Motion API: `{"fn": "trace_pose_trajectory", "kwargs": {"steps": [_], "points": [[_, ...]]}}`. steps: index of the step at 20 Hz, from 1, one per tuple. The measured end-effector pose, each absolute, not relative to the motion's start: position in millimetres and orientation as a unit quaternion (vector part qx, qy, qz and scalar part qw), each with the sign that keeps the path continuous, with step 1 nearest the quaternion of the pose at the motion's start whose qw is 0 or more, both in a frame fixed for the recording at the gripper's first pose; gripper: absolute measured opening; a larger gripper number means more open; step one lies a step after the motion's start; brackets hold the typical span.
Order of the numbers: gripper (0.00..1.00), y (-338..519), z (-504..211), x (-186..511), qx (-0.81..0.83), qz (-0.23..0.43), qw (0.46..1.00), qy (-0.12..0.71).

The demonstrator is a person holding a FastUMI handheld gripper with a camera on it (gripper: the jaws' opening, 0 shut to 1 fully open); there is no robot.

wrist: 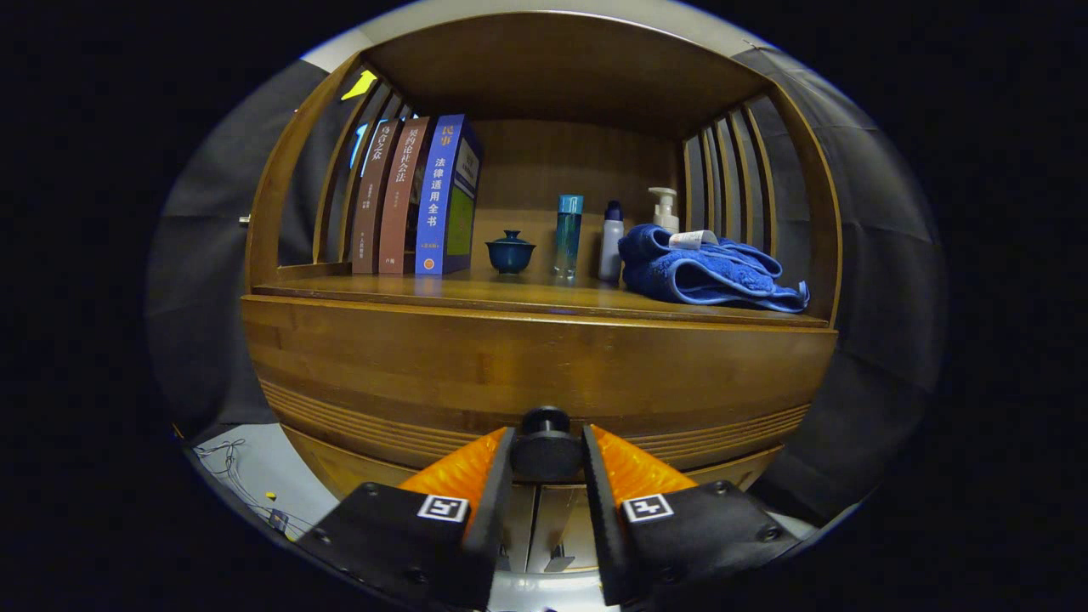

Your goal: Pull open the drawer, take out the items inside it, and place them on the countertop above the cabinet.

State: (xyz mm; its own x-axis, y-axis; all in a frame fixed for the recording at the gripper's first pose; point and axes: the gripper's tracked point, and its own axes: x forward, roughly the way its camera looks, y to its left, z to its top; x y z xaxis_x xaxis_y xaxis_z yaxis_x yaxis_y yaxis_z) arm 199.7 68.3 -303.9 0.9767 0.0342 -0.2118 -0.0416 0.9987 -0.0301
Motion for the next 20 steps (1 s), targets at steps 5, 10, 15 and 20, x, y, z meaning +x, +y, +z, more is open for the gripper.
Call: {"fn": "trace_pose_trajectory", "kwargs": {"steps": [5, 10, 15, 20], "points": [[0.39, 70.9, -306.0, 199.4, -0.015, 0.035, 0.994, 0.107], [0.31, 64.9, -302.5, 167.3, -0.016, 0.035, 0.994, 0.106], [0.31, 61.1, -299.3, 118.8, -0.023, 0.033, 0.993, 0.108], [0.31, 57.8, -296.9, 70.5, -0.022, 0.037, 0.994, 0.105]]}}
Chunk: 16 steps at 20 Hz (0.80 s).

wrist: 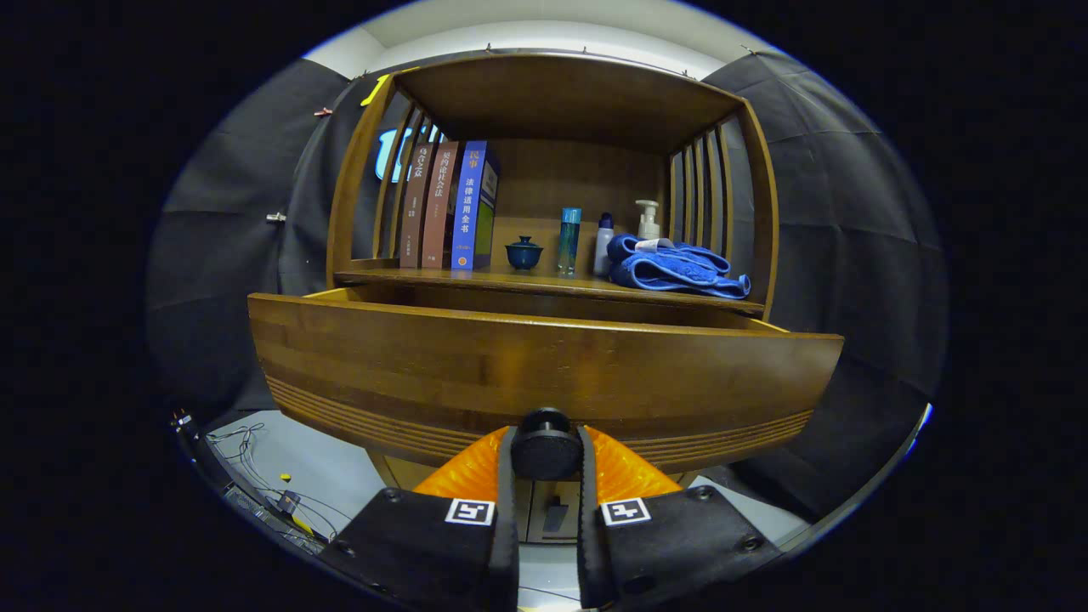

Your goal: Pull open the drawer, take out the items inside it, and place them on the countertop above the cabinet.

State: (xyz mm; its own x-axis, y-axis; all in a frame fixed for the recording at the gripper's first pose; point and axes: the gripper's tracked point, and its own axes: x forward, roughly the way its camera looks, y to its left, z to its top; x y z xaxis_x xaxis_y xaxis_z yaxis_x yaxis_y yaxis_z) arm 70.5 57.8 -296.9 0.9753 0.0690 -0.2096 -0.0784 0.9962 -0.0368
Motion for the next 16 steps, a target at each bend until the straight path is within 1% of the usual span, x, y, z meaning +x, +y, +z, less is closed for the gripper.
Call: {"fn": "trace_pose_trajectory", "kwargs": {"steps": [6, 15, 16], "points": [[0.31, 56.9, -302.6, 28.1, -0.007, 0.034, 0.994, 0.103], [0.31, 58.8, -304.8, 14.2, -0.007, 0.027, 0.994, 0.106], [0.43, 61.2, -305.8, 12.7, -0.01, 0.028, 0.993, 0.111]]}}
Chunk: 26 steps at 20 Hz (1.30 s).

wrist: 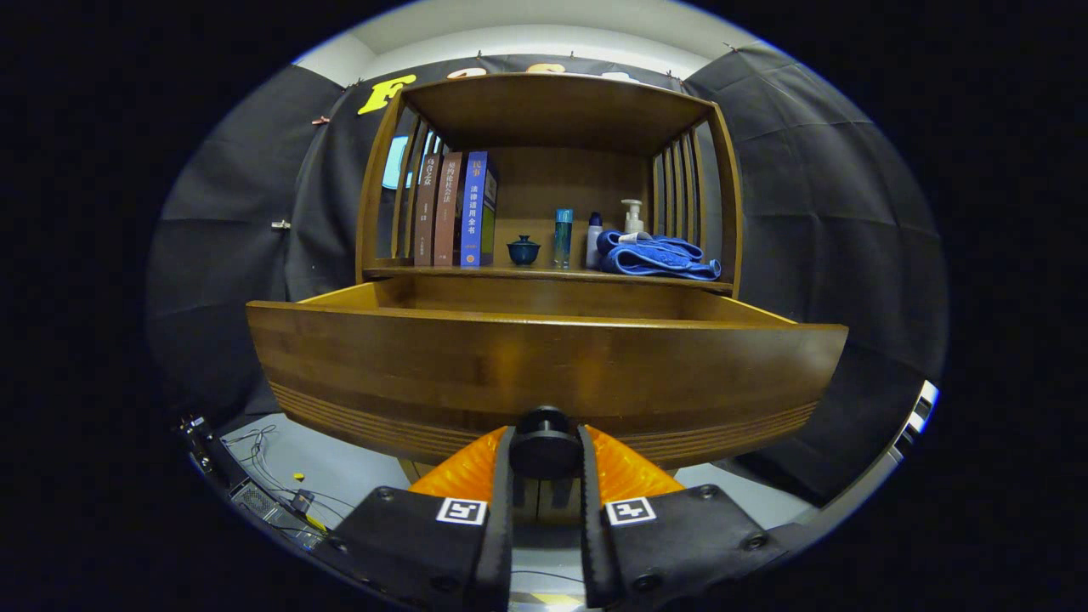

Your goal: Pull open the drawer, take out the items inside it, and place them on the countertop above the cabinet.

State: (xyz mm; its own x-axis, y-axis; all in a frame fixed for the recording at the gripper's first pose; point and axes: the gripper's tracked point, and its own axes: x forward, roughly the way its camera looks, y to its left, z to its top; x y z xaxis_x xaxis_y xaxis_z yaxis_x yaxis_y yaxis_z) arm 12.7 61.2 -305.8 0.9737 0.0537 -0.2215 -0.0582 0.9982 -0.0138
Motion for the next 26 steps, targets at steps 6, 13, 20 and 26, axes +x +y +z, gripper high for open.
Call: {"fn": "trace_pose_trajectory", "kwargs": {"steps": [6, 13, 20, 26], "points": [[0.98, 73.0, -263.0, -6.2, -0.007, 0.036, 0.995, 0.09], [0.98, 38.4, -145.7, 8.6, -0.02, -0.047, 0.992, 0.113], [0.99, 51.0, -150.4, 98.5, 0.038, -0.069, 0.955, 0.287], [0.99, 52.9, -250.9, 138.8, 0.064, -0.067, 0.875, 0.475]]}}
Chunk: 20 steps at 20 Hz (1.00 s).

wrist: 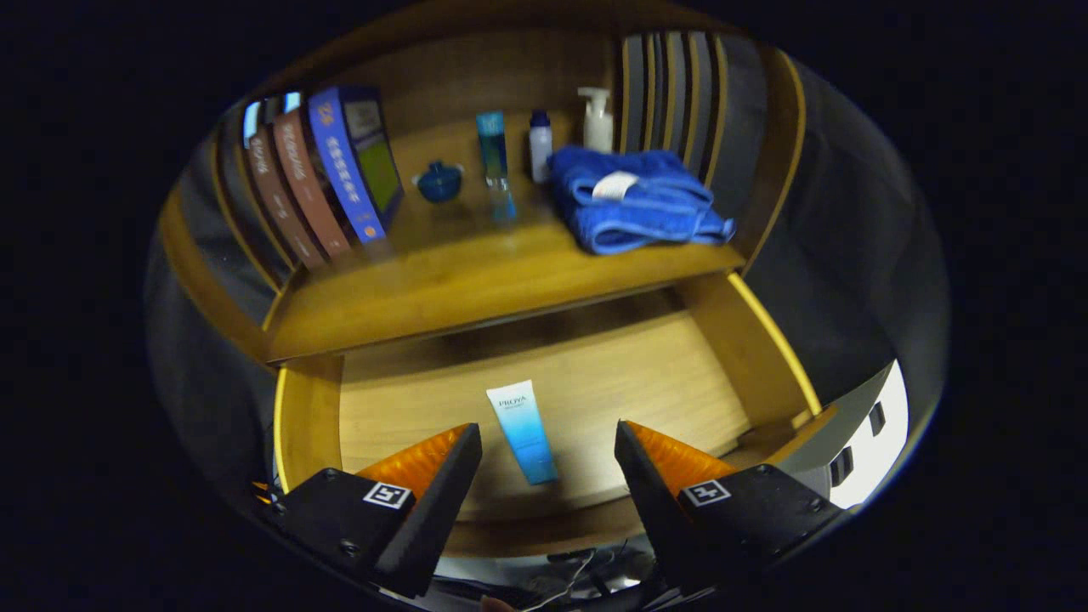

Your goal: Pull open the drawer, take out the items inside it, and place them on the countertop above the cabinet.

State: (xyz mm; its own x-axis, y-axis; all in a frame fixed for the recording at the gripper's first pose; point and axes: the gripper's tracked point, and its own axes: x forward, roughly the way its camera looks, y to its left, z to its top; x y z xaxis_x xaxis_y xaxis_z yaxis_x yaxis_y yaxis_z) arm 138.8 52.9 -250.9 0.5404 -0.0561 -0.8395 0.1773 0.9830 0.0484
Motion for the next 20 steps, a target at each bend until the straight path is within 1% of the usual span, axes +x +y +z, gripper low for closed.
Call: {"fn": "trace_pose_trajectory", "kwargs": {"steps": [3, 6, 10, 13, 16, 18, 20], "points": [[1.0, 54.6, -294.4, 150.7, 0.024, -0.038, 0.844, 0.534], [1.0, 67.6, -320.0, 158.6, 0.052, -0.017, 0.833, 0.55], [0.99, 62.8, -342.6, 150.3, 0.05, -0.015, 0.813, 0.58], [0.73, 78.7, -350.3, 153.6, 0.079, 0.002, 0.813, 0.577], [0.48, 77.6, -347.4, 151.7, 0.064, 0.006, 0.817, 0.573], [0.42, 77.5, -340.0, 146.9, 0.061, 0.004, 0.823, 0.565], [0.42, 73.0, -320.6, 138.2, 0.048, -0.006, 0.832, 0.553]]}}
